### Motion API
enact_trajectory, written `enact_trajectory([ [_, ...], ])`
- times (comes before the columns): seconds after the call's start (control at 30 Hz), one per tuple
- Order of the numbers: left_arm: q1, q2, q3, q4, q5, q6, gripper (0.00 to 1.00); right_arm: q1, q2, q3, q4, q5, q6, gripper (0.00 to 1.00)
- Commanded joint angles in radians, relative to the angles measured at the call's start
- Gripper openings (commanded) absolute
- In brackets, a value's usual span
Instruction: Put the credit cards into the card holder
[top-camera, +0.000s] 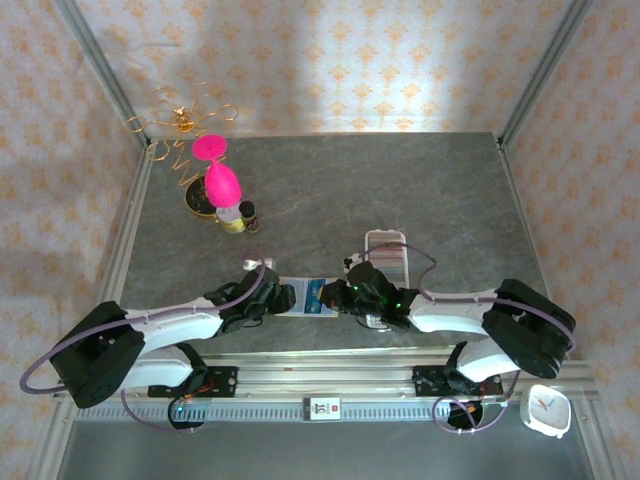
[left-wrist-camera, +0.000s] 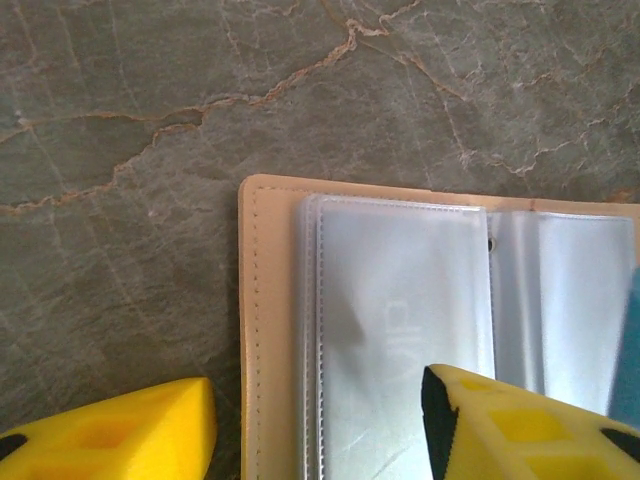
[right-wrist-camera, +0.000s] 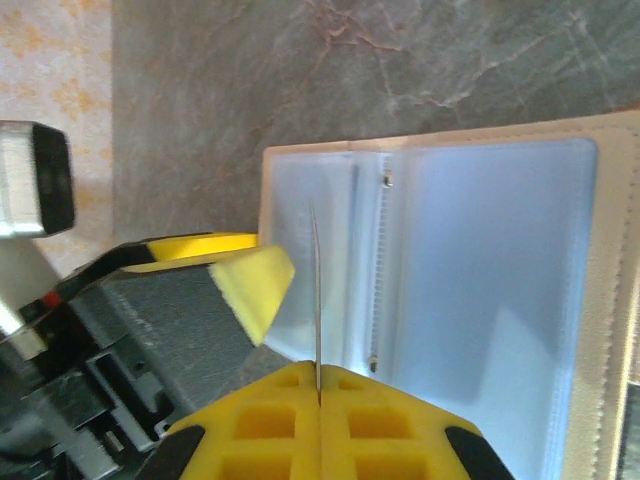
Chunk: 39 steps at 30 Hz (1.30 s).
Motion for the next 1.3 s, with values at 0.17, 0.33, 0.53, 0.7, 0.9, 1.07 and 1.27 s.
enact_trajectory([
  [0.17, -0.020, 0.063, -0.006, 0.000, 0.011, 0.015, 0.49, 0.009, 0.049, 0.034, 0.036, 0.044, 0.030, 0.00],
  [0.33, -0.022, 0.073, -0.012, 0.004, 0.013, 0.012, 0.42, 0.011, 0.057, 0.031, 0.051, 0.078, 0.038, 0.00],
  [0.53, -0.022, 0.068, -0.030, 0.019, 0.009, 0.000, 0.38, 0.013, 0.064, 0.028, 0.077, 0.108, 0.057, 0.00],
  [0.7, -0.025, 0.069, -0.035, 0.025, 0.008, -0.003, 0.34, 0.013, 0.078, 0.020, 0.113, 0.123, 0.073, 0.00],
  [0.9, -0.024, 0.074, -0.041, 0.038, 0.016, -0.006, 0.32, 0.012, 0.108, 0.024, 0.146, 0.134, 0.092, 0.00],
  [1.07, -0.024, 0.069, -0.046, 0.039, 0.016, -0.010, 0.29, 0.013, 0.107, 0.026, 0.111, 0.183, 0.091, 0.00],
  [1.27, -0.026, 0.069, -0.050, 0.046, 0.022, -0.014, 0.28, 0.012, 0.114, 0.017, 0.131, 0.185, 0.093, 0.00],
])
